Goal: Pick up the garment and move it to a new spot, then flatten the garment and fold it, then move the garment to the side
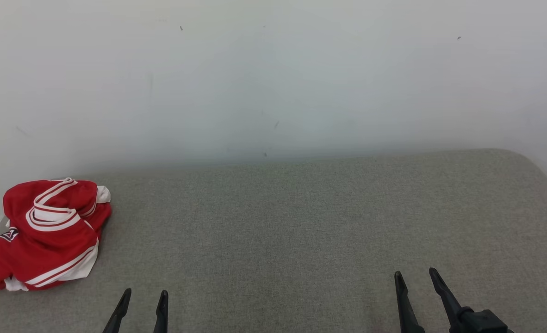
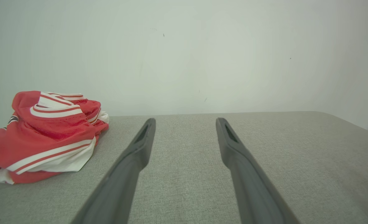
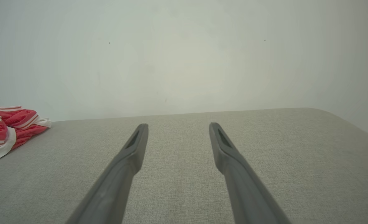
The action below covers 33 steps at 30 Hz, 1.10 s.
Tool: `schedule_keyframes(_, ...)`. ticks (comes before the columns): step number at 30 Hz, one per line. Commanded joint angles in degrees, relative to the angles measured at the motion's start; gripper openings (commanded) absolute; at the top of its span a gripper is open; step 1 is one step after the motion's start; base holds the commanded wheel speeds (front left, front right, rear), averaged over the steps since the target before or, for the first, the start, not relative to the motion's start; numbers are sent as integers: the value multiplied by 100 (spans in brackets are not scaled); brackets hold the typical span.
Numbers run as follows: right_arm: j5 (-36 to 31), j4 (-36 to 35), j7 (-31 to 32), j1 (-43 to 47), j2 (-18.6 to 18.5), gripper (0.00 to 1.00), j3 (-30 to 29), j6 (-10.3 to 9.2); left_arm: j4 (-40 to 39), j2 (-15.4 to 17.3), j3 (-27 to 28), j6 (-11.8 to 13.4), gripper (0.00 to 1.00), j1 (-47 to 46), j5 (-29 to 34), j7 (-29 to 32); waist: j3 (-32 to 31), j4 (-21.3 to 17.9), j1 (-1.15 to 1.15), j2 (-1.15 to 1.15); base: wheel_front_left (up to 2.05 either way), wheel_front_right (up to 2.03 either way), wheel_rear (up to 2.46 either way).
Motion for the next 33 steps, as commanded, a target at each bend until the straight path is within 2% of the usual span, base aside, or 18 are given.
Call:
schedule_keyframes(1, -147, -12, -44, -26, 28, 100, 9, 2, 14, -5, 37, 5, 100, 35, 110, -44, -18, 0, 0, 0, 0, 0, 0)
schedule_keyframes(23, -216, 22, -46, -65, 55, 100, 35, 2, 105, -31, 225, -27, 100, -17, 206, -56, 11, 19, 0, 0, 0, 0, 0)
schedule_keyframes(33, -216, -4, -46, -81, 62, 100, 143, 2, 58, -31, 229, -4, 100, -18, 194, -56, 43, 262, 0, 0, 0, 0, 0)
